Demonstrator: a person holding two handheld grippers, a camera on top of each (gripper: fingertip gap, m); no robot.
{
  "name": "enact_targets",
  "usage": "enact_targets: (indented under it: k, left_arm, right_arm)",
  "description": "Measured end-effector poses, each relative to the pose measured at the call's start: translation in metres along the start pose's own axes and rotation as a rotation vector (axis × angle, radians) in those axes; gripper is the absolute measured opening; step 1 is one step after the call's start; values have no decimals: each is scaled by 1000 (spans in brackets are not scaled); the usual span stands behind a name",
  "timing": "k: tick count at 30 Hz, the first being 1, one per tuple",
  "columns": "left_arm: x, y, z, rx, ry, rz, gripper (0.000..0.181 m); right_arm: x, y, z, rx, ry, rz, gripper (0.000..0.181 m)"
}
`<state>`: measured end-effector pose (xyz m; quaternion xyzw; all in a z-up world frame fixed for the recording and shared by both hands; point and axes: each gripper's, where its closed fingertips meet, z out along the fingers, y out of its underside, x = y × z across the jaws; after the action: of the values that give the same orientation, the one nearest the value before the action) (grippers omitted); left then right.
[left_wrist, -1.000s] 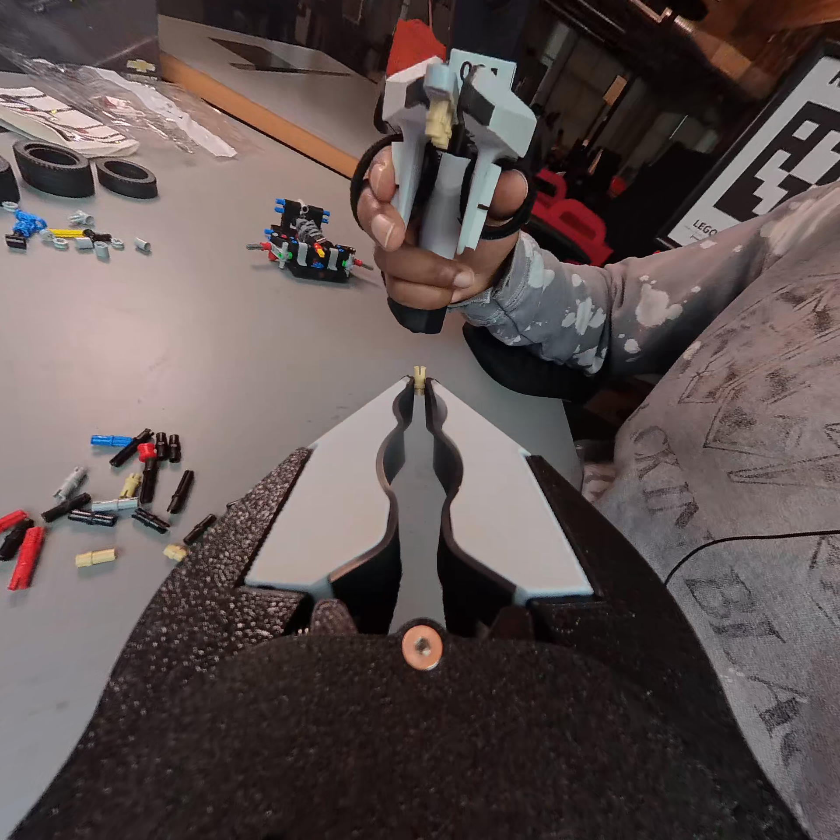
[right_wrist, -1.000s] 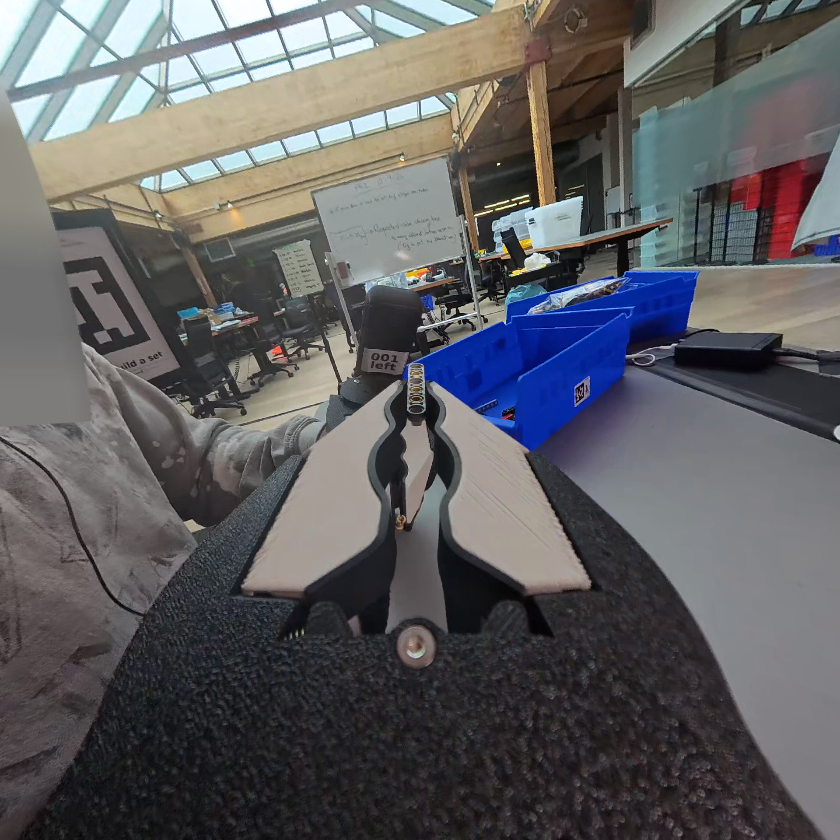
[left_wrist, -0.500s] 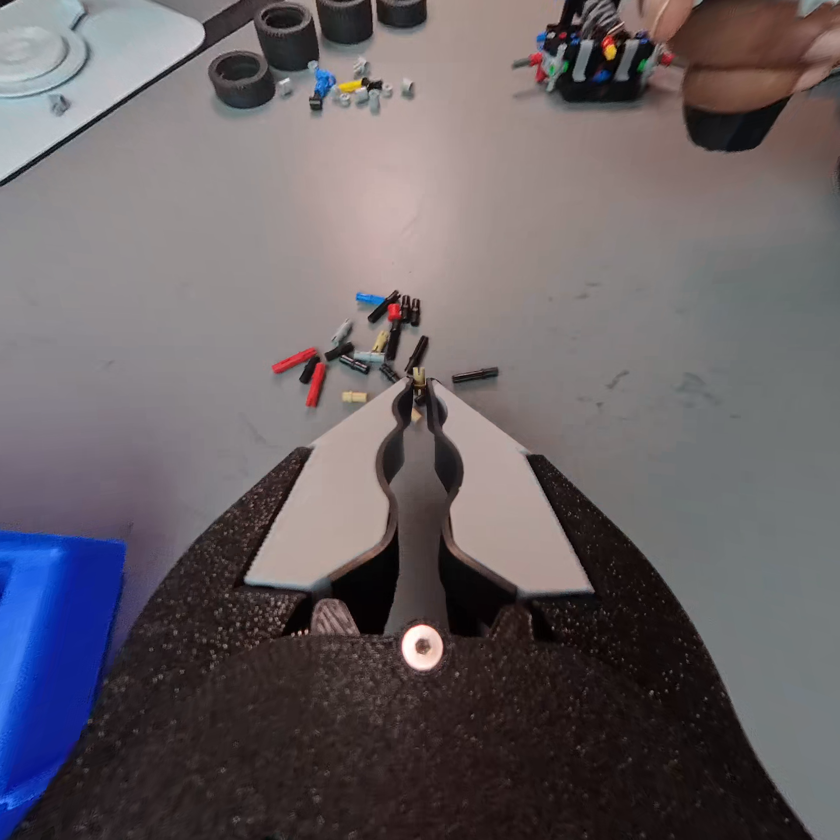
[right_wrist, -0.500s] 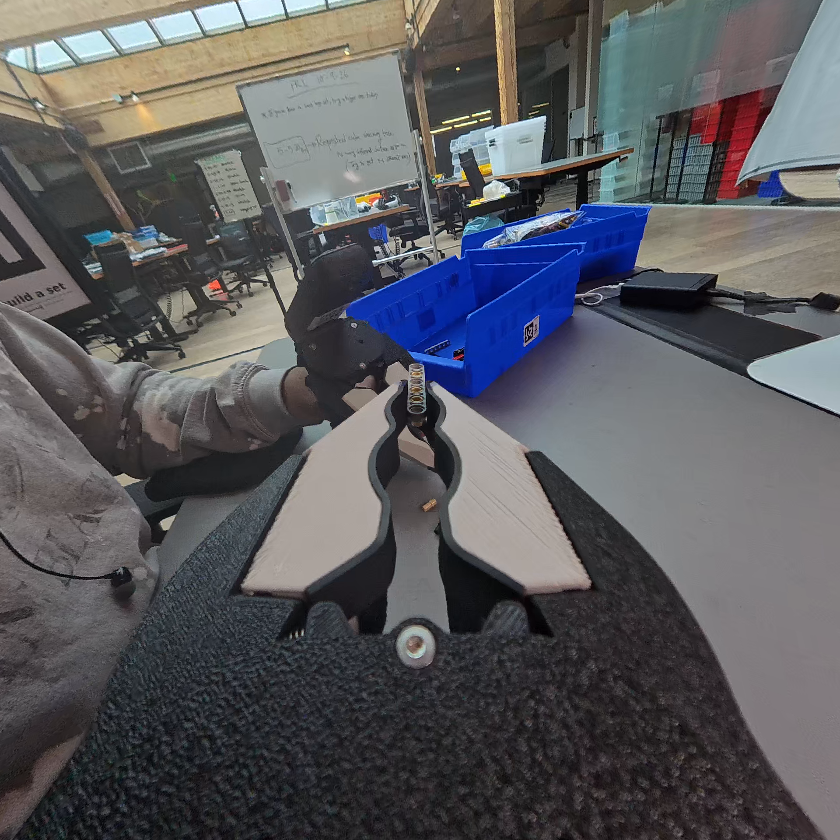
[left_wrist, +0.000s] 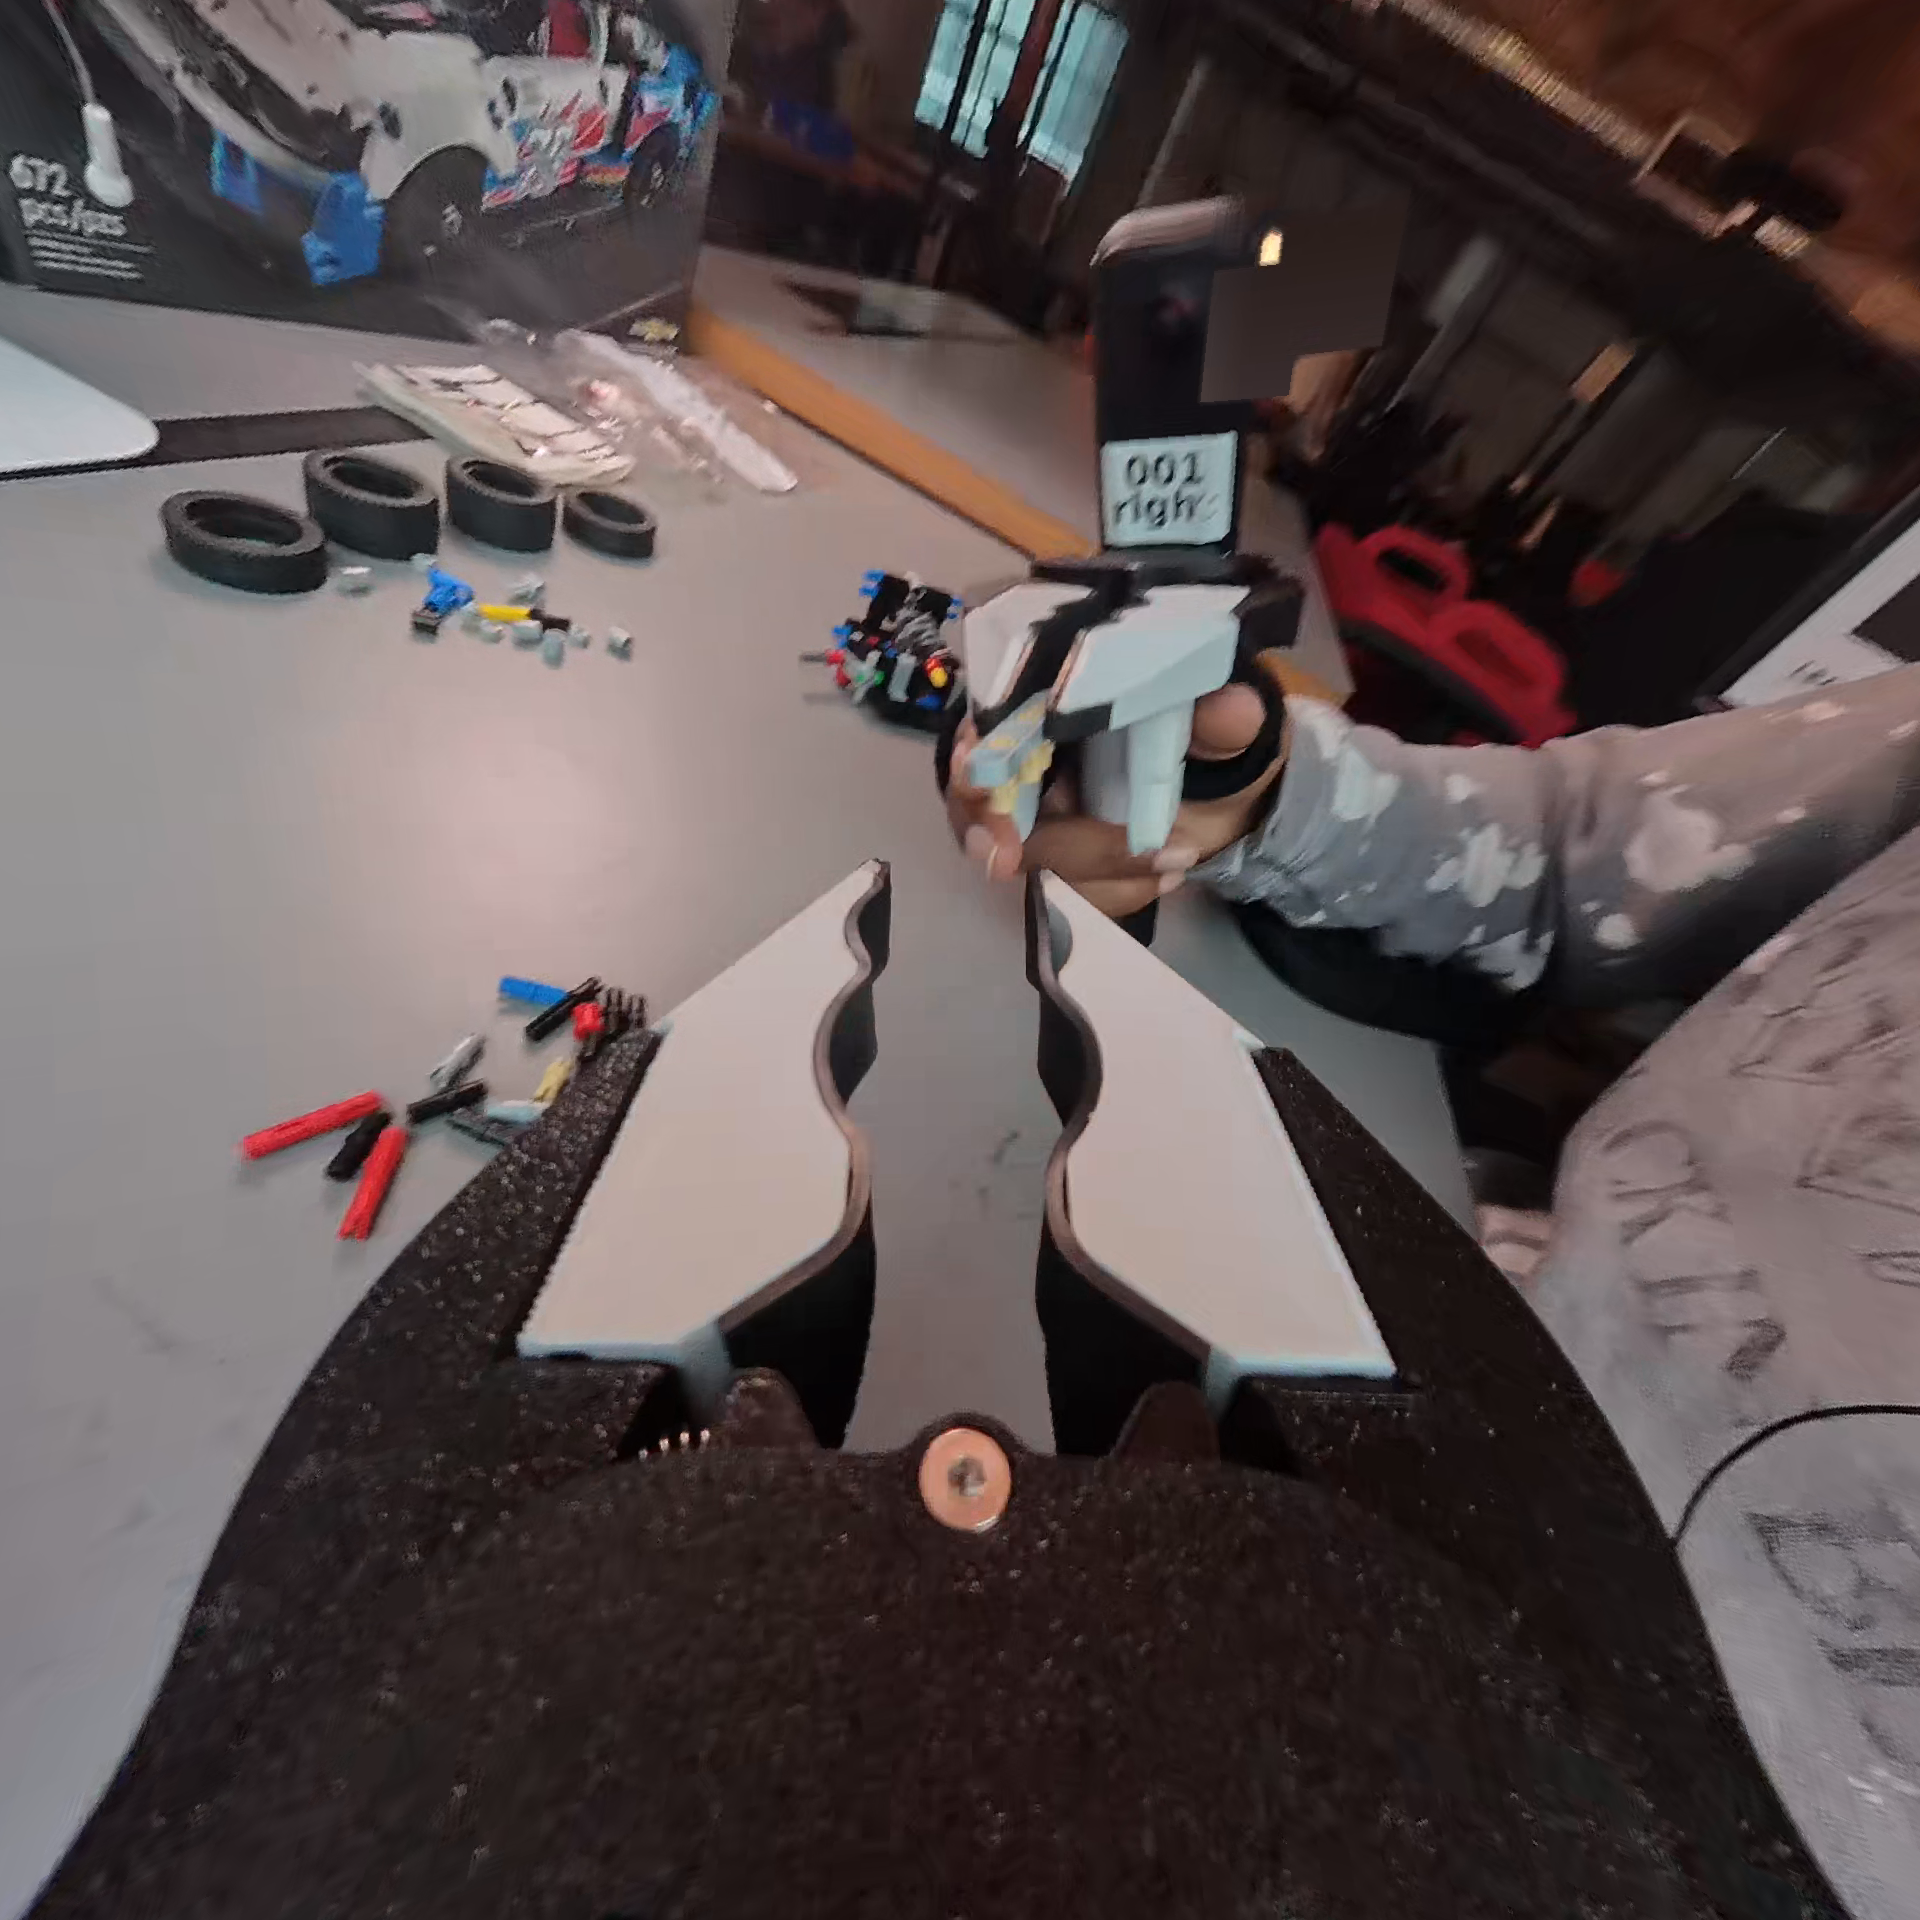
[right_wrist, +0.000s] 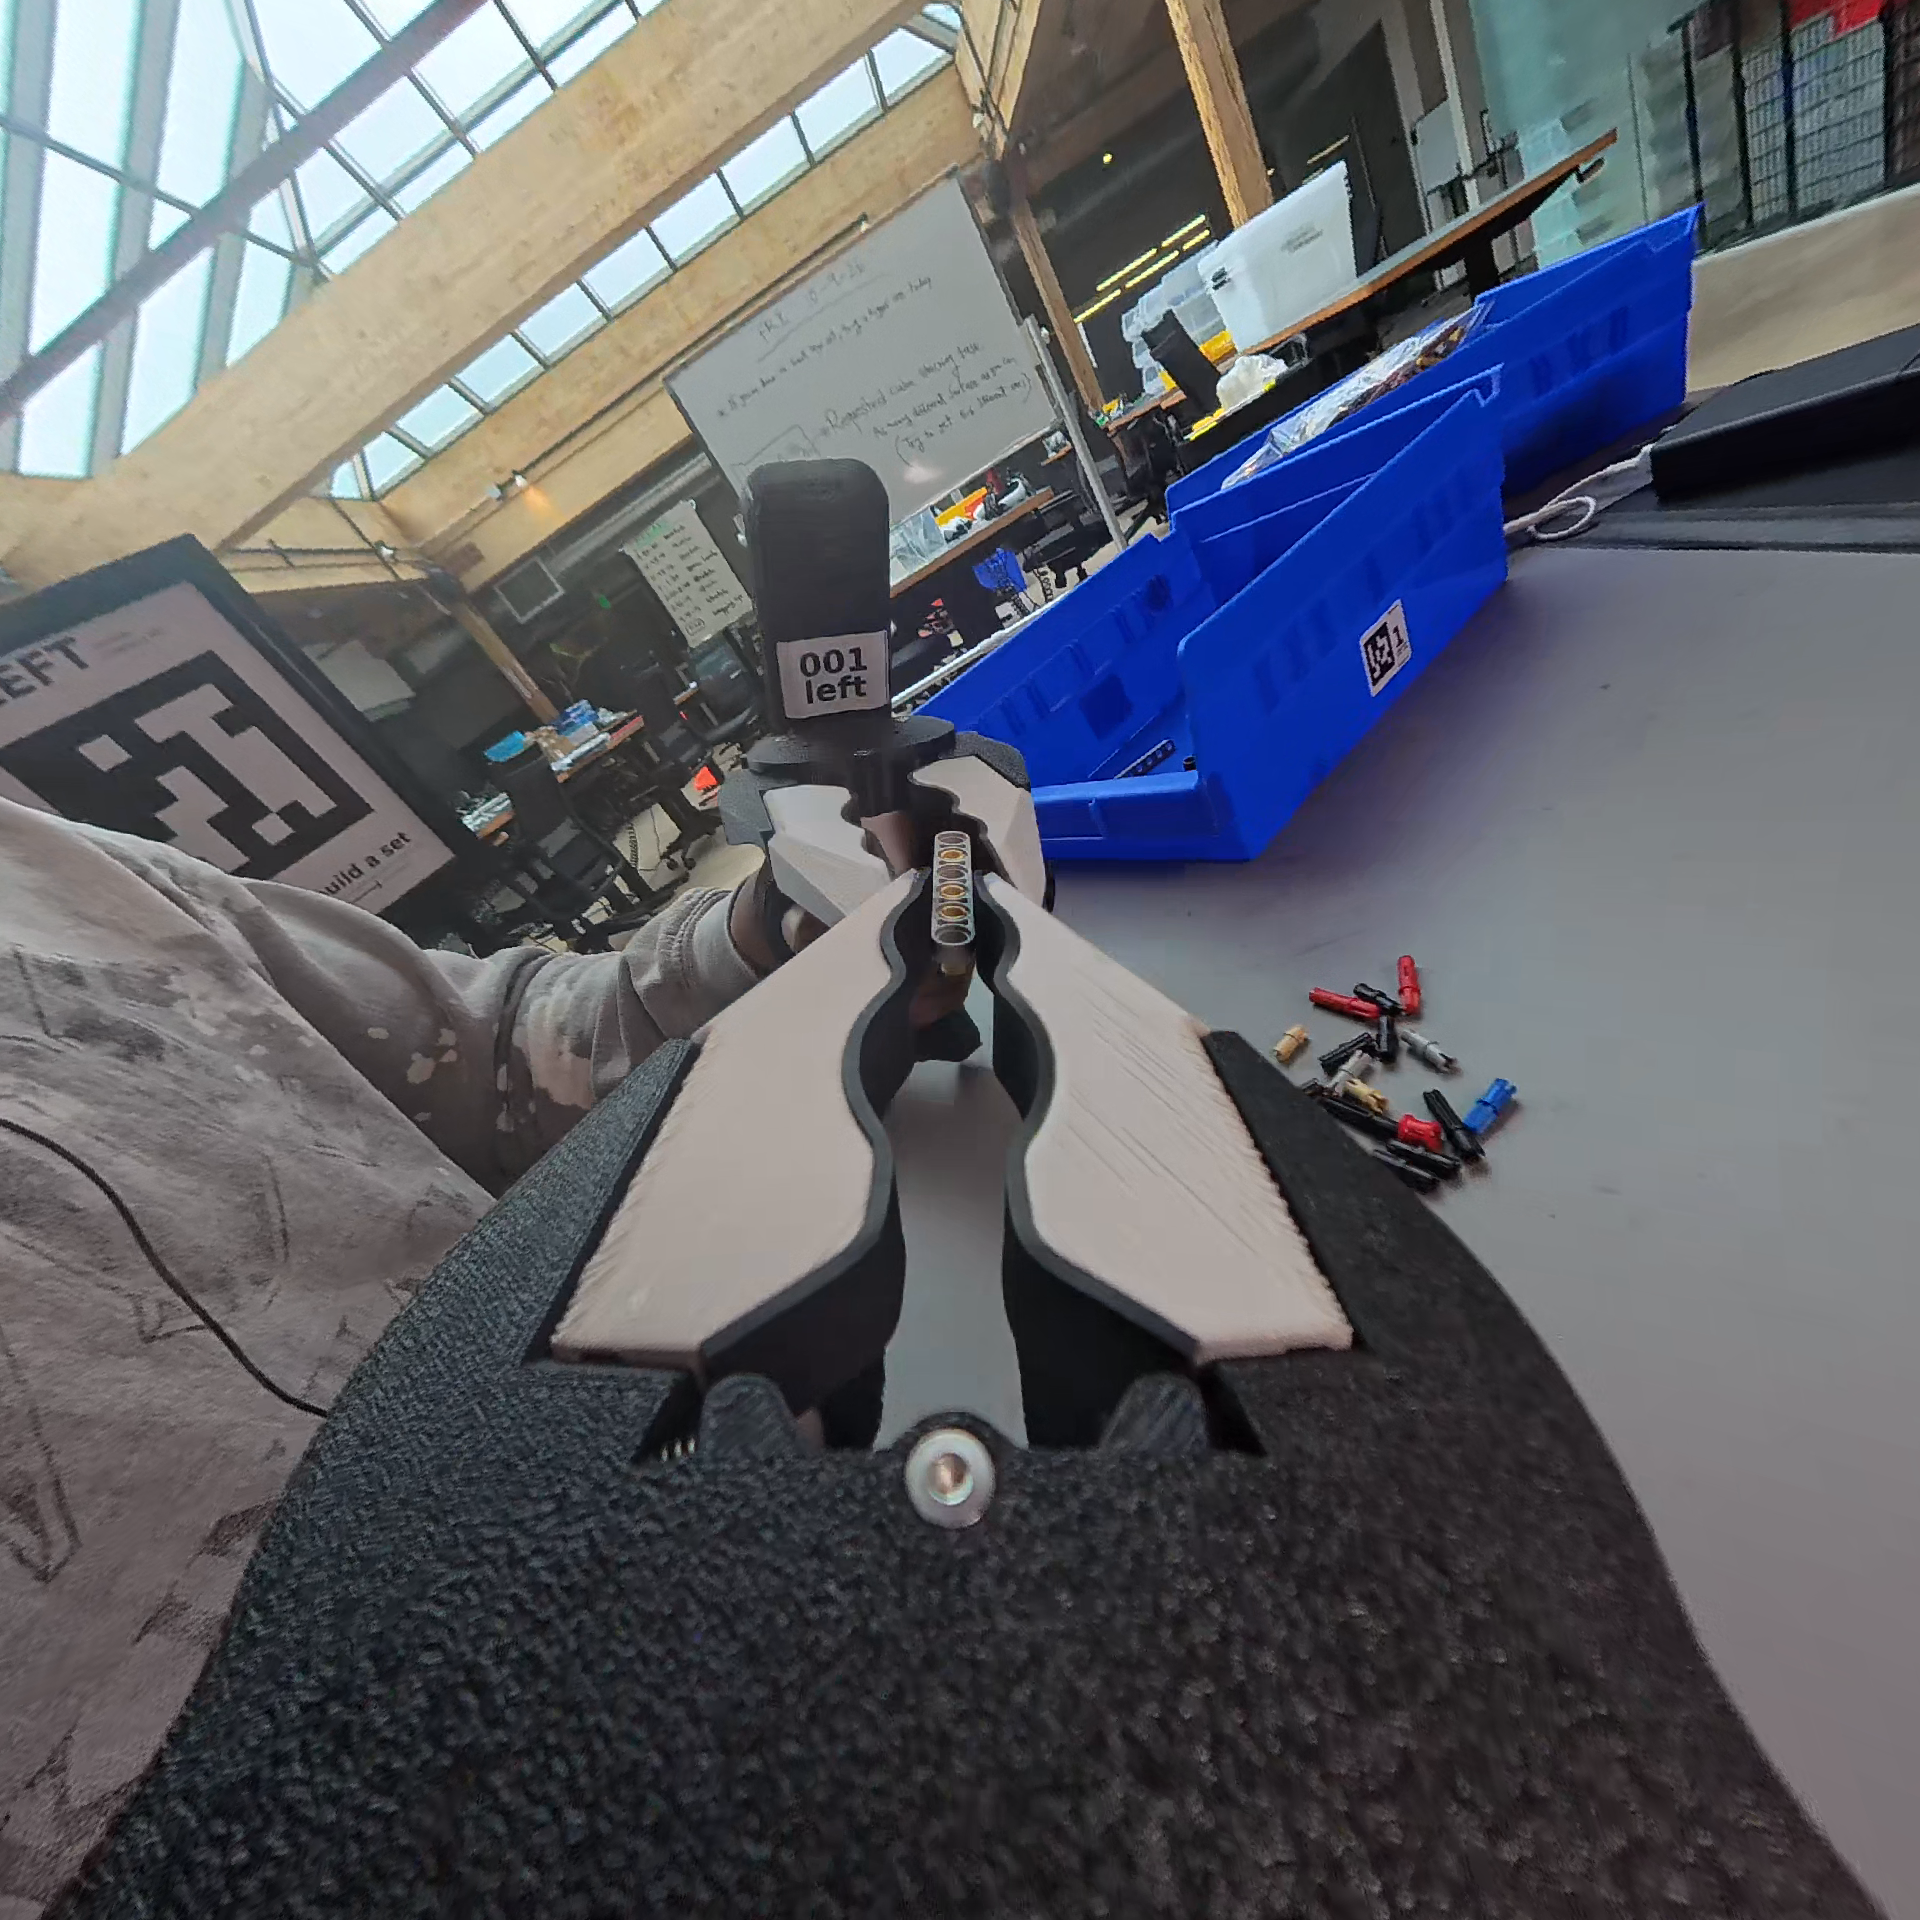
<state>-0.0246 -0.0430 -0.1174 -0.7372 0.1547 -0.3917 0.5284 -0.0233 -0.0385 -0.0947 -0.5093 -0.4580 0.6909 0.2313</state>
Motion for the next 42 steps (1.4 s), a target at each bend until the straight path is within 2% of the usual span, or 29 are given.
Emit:
enact_targets:
  k: [3,8,12,14,17,18,22,25,28,30,33,36,42]
  left_arm:
    - [10,-10,-2,67,68,-40,19]
    - [17,-11,-4,70,111,-50,7]
    - [21,-10,-4,48,120,-52,5]
    - [25,3,4,-23,125,-50,3]
    - [22,40,22,-208,57,28,0]
    - [23,41,23,-212,57,33,0]
    - [15,24,17,-136,48,0,0]
    - [18,4,13,2,94,-66,0]
    - [25,-13,10,107,158,-135,19]
    - [29,-19,7,144,186,-140,10]
    - [29,-21,2,141,183,-117,7]
    - [29,-24,-3,147,186,-101,7]
    - [35,-5,-1,17,170,13,6]
  right_arm:
    - [-4,4,5,-4,-26,18,7]
    - [-12,4,6,7,-65,21,7]
    - [-16,-6,6,101,-59,22,6]
    - [-18,-15,6,166,-68,57,6]
    - [-25,-38,2,263,-86,31,6]
    - [-26,-46,-3,283,-83,12,6]
    - [-16,-47,-17,264,-22,-31,6]
    - [-13,-40,-13,264,-25,7,6]
    - [-17,-31,-2,257,-47,12,7]
    - [-20,-27,2,261,-55,0,7]
    - [-21,-23,3,213,-56,-43,6]
    - [-25,-11,3,85,-64,-138,7]
    - [-27,12,-2,-167,-44,-363,9]
